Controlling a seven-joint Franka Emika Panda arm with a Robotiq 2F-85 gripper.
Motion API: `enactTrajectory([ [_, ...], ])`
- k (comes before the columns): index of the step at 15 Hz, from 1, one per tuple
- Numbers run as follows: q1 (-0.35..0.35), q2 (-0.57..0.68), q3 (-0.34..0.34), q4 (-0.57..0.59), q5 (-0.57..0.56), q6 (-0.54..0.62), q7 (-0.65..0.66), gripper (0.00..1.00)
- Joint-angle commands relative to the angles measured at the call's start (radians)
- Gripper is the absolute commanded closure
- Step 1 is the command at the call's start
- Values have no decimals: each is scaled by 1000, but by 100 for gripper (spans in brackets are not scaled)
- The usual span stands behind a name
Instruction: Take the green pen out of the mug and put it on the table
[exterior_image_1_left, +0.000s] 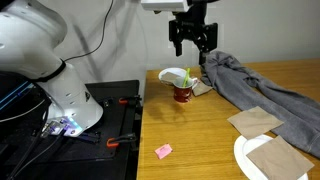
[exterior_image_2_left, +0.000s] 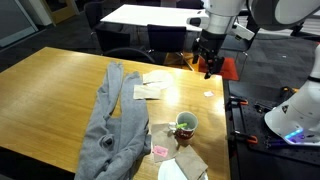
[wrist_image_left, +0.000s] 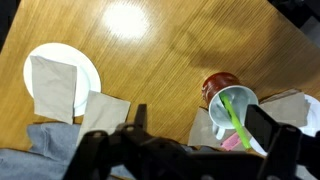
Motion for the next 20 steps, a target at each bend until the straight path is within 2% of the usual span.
enactTrajectory([
  [1,38,-11,9,-61,23,97,-42,0],
  [6,97,17,25,-103,49,202,-40,0],
  [10,148,41,34,-140,117,288,-46,0],
  [15,214,70,26,-182,219,390,-110,0],
  [20,249,141,32,-180,249,474,-179,0],
])
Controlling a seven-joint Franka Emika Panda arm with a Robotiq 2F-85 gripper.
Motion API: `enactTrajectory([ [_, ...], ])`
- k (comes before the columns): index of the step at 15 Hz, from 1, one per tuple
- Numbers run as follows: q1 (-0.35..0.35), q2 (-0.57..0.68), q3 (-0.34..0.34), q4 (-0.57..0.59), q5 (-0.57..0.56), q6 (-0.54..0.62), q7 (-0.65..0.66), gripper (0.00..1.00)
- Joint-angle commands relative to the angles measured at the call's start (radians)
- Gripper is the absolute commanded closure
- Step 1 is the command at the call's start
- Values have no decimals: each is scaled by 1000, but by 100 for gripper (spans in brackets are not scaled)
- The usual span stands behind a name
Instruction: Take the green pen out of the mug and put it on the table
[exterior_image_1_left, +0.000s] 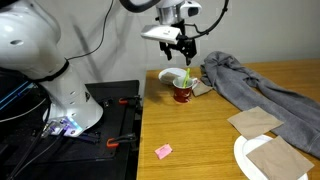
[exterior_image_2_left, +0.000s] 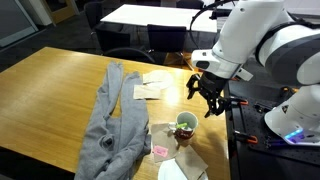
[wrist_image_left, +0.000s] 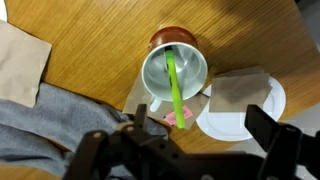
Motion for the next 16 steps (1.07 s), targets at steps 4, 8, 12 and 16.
enactTrajectory([
  [4,-4,38,19,2,15,32,-32,0],
  [8,-6,37,19,3,15,32,-32,0],
  [12,56,58,-57,4,188,136,-182,0],
  [16,177,50,-149,3,476,194,-472,0],
])
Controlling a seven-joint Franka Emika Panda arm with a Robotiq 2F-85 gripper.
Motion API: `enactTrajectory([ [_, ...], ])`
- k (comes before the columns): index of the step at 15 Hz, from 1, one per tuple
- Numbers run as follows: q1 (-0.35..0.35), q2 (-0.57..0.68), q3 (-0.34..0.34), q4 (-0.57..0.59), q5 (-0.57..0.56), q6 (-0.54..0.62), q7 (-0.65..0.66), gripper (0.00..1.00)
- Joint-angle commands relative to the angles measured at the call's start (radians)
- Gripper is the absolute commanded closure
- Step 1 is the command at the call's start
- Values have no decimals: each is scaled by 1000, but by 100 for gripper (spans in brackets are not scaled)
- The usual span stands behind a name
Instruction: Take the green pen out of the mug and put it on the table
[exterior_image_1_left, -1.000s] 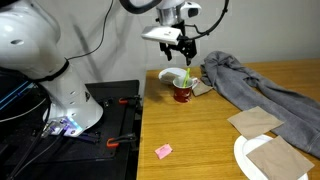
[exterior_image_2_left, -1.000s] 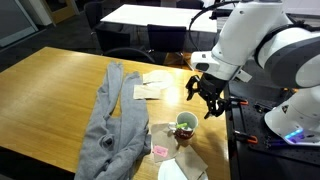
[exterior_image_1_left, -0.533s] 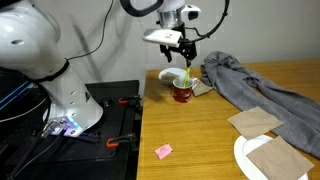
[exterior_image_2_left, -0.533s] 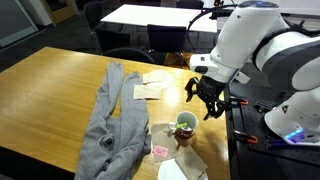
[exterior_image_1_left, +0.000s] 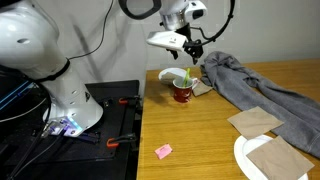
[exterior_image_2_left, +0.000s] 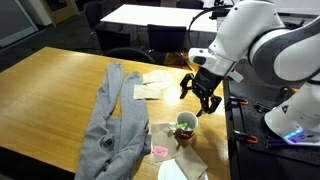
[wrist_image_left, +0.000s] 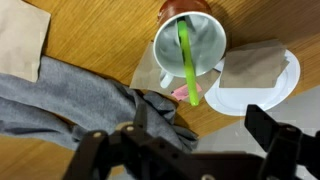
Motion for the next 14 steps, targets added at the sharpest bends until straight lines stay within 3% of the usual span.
enactTrajectory([
  [1,116,-6,-88,0,219,30,-230,0],
  [5,180,18,-115,1,389,35,-402,0],
  [14,271,119,-86,14,626,240,-500,0],
])
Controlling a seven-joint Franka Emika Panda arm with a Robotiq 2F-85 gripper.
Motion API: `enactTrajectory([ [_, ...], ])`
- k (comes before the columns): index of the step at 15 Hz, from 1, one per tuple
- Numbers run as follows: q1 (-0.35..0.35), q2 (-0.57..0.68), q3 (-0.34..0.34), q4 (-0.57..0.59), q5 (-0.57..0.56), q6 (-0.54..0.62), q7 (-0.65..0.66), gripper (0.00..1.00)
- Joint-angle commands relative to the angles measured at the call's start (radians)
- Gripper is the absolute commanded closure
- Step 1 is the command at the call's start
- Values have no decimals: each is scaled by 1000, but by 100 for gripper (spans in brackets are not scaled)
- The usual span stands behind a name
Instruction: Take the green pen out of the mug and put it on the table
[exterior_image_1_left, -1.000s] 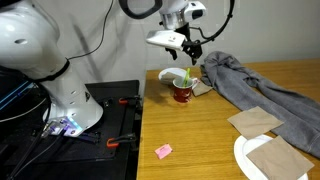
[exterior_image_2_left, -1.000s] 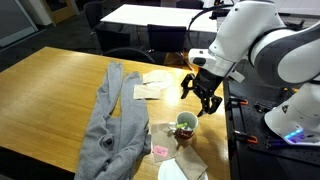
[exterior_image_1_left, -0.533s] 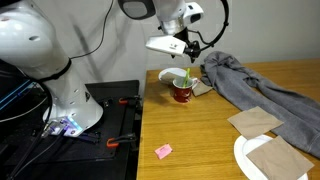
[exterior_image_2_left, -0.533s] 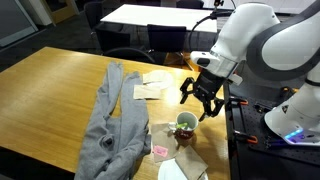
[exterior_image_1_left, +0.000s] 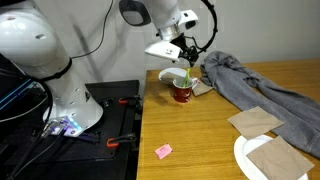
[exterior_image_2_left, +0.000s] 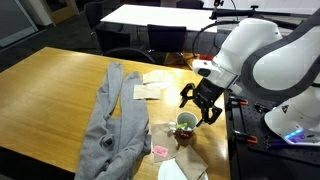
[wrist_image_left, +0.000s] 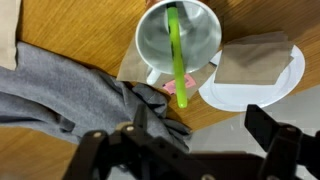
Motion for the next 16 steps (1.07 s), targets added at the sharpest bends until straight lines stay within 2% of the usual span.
enactTrajectory([
  [1,48,33,-4,20,108,77,-84,0],
  [9,42,124,-22,99,241,17,-206,0],
  [16,25,227,-10,175,364,-22,-329,0],
])
